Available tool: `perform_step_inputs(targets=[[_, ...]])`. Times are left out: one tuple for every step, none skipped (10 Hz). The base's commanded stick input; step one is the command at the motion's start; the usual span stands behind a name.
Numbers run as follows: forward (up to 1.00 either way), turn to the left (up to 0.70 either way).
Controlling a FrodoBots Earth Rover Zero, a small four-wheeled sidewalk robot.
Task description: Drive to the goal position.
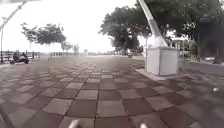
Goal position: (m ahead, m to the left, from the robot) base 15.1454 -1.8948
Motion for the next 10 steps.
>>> perform_step_inputs(targets=[[0.7,-0.08],[0.7,0.0],[0.7,0.0],[0.7,0.0],[0.7,0.0],[0.7,0.0],[0.7,0.0],[0.7,0.0],[0.7,0.0],[0.7,0.0]])
